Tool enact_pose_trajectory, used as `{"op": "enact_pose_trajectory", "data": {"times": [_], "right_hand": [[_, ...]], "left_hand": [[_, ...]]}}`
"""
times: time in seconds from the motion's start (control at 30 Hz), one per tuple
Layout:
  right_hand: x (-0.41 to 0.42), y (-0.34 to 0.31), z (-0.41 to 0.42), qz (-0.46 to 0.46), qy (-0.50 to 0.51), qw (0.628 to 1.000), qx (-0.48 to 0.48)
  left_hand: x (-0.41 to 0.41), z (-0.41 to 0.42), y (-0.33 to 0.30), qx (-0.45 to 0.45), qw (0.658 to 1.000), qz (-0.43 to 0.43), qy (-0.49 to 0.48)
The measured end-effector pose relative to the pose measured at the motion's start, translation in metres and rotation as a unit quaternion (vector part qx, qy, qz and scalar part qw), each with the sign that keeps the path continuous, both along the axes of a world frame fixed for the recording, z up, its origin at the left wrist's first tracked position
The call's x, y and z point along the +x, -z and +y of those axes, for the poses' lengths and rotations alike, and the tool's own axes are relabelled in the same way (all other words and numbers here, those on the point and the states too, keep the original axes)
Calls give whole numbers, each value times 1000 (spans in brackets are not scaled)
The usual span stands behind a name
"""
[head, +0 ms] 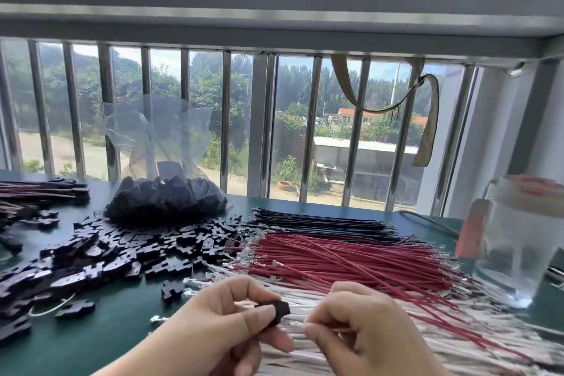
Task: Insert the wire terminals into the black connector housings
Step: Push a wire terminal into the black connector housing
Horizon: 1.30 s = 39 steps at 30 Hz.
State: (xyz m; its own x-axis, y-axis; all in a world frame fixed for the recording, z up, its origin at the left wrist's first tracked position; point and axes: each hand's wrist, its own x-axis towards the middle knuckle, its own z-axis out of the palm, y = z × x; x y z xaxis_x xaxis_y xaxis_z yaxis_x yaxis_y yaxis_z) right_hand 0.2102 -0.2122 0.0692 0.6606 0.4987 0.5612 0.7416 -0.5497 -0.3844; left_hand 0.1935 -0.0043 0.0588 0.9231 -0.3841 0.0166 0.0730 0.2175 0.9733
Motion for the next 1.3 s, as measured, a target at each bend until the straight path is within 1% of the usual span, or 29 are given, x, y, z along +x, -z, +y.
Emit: {"op": "enact_pose_trajectory", "data": {"times": [0.13, 0.27, 0.33, 0.67, 0.8, 0.87, 0.97, 1.07, 1.13, 1.17, 1.23, 1.3], "right_hand": [[-1, -3, -4, 14, 8, 1000, 0], [-3, -3, -1, 2, -7, 1000, -20], [-3, -2, 0, -3, -7, 1000, -10], [-3, 1, -1, 40, -15, 998, 38], [-4, 2, 1, -1, -17, 1000, -8], [-5, 2, 1, -8, -11, 1000, -3], [-3, 2, 2, 43, -10, 999, 23], [-2, 0, 2, 115, -24, 993, 25], [-3, -3, 3, 136, -25, 990, 26], [-3, -3, 3, 114, -21, 993, 22], [-2, -4, 2, 40, -20, 999, -6], [-3, -5, -1, -27, -37, 998, -35]], "left_hand": [[0, 3, -1, -1, 1000, 20, 0], [0, 2, -1, 2, 999, 9, 31], [-1, 2, -2, 2, 999, 6, 45], [-3, -1, -2, 31, 999, 30, 15], [-2, -2, 1, 35, 999, 22, 17], [-2, -3, 3, 36, 999, 19, 10], [-1, -4, 5, 40, 999, 15, -4], [1, -4, 6, 75, 997, -1, -20], [2, -4, 7, 86, 996, 13, -23], [2, -5, 7, 86, 996, 26, -13], [0, -6, 5, 73, 996, 54, 17], [-3, -8, 2, 47, 997, 60, 27]]}}
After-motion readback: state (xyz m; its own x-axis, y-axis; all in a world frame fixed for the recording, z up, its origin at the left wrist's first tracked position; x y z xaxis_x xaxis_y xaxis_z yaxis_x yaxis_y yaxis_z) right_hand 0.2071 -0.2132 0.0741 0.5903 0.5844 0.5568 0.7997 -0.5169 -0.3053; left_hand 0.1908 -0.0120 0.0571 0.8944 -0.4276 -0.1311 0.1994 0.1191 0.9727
